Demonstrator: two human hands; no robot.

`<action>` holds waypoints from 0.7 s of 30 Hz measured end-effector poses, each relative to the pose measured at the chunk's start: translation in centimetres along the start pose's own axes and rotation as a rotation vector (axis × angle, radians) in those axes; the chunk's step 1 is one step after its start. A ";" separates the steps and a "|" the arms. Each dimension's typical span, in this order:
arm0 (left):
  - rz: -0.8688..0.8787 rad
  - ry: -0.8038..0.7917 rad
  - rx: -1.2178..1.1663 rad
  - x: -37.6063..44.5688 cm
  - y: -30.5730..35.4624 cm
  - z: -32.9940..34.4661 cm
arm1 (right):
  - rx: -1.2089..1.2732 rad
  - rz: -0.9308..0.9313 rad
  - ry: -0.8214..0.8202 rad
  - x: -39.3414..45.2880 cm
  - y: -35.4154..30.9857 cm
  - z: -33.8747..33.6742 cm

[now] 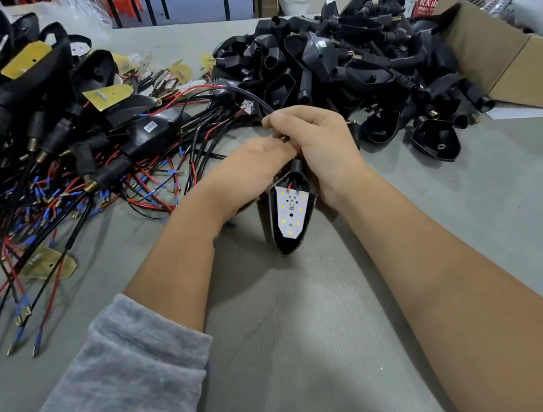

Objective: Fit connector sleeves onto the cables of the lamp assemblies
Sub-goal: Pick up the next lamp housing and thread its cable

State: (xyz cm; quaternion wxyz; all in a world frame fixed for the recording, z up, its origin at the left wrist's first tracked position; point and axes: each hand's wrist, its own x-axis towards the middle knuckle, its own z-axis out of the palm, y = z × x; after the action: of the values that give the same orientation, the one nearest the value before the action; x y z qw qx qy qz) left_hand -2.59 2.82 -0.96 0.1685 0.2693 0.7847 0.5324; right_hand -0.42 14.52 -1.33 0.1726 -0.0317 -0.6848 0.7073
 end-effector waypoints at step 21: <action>0.114 0.604 -0.845 0.9 -1.8 -3.2 | -0.334 0.046 -0.256 -0.2 -0.1 -0.5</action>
State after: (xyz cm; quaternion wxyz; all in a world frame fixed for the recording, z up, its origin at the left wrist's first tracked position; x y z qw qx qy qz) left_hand -5.47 0.45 -1.40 -0.0007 0.0546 0.4991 0.8648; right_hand -0.12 14.95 -1.34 0.0607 0.0147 -0.8078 0.5861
